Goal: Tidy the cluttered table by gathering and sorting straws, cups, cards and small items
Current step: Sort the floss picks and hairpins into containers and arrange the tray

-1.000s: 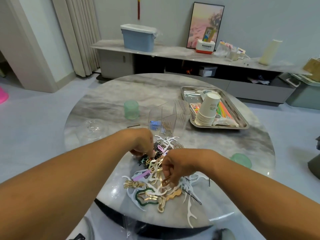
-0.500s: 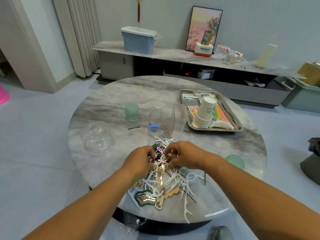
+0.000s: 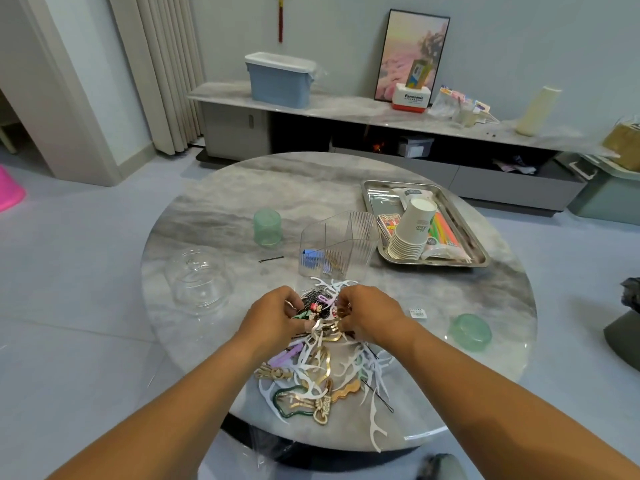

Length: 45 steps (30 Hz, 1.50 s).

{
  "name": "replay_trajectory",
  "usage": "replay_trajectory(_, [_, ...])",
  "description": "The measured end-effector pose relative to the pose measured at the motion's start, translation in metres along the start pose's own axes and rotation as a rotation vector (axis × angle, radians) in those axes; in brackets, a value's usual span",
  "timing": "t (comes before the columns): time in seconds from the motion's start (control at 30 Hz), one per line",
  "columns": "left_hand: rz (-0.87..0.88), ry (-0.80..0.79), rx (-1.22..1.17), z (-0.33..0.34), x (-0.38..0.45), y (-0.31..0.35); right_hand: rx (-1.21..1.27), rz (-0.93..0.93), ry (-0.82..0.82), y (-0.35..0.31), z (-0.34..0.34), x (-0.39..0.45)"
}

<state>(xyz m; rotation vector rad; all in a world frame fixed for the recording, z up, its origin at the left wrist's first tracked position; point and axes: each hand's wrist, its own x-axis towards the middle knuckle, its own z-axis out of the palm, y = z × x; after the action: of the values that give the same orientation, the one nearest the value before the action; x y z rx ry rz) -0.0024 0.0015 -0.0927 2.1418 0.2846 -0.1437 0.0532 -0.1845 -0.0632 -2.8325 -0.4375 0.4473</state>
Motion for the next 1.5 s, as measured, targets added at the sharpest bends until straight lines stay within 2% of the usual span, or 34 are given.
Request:
replay_trajectory(0.1, [-0.069, -0.255, 0.086, -0.02, 0.0, 0.001, 0.055, 0.05, 0.005, 0.005, -0.001, 0.0])
replay_trajectory(0.17, [-0.106, -0.433, 0.262, -0.031, -0.001, 0.003, 0.077, 0.052, -0.021, 0.003, 0.0, 0.001])
replay_trajectory(0.23, [-0.085, -0.505, 0.46, -0.036, -0.002, 0.006, 0.066, 0.041, -0.046, -0.002, 0.002, 0.001])
replay_trajectory(0.3, [-0.054, -0.501, 0.522, -0.035, -0.003, 0.008, 0.081, 0.041, -0.048, -0.004, 0.002, 0.002])
replay_trajectory(0.4, [0.0, -0.441, 0.476, -0.031, -0.002, 0.007, 0.144, 0.044, -0.022, -0.005, -0.009, 0.002])
replay_trajectory(0.5, [0.009, -0.399, 0.45, -0.028, -0.001, 0.004, 0.019, -0.082, 0.042, -0.005, -0.027, -0.001])
replay_trajectory(0.63, [0.051, -0.346, 0.547, -0.023, 0.001, 0.007, -0.275, -0.308, 0.212, -0.012, -0.062, -0.005])
replay_trajectory(0.7, [0.081, -0.301, 0.61, -0.025, 0.003, 0.011, -0.278, -0.344, 0.341, -0.015, -0.08, -0.002])
replay_trajectory(0.77, [0.086, -0.27, 0.612, -0.031, 0.007, 0.015, -0.172, -0.281, 0.455, -0.02, -0.098, 0.008])
replay_trajectory(0.83, [0.072, -0.247, 0.543, -0.039, 0.014, 0.017, -0.049, -0.16, 0.493, -0.025, -0.115, 0.024])
replay_trajectory(0.9, [0.051, -0.216, 0.427, -0.045, 0.02, 0.019, 0.048, -0.054, 0.457, -0.03, -0.128, 0.042])
replay_trajectory(1.03, [-0.01, -0.146, 0.067, -0.053, 0.03, 0.02, 0.065, 0.054, 0.388, -0.038, -0.129, 0.072])
replay_trajectory(1.2, [-0.113, -0.063, -0.3, -0.055, 0.037, 0.021, 0.087, 0.073, 0.386, -0.041, -0.111, 0.092])
replay_trajectory(1.33, [-0.12, -0.014, -0.47, -0.051, 0.043, 0.025, 0.113, 0.063, 0.369, -0.037, -0.104, 0.096])
replay_trajectory(1.5, [-0.088, 0.095, -0.599, -0.047, 0.06, 0.05, 0.2, 0.075, 0.458, -0.017, -0.106, 0.088])
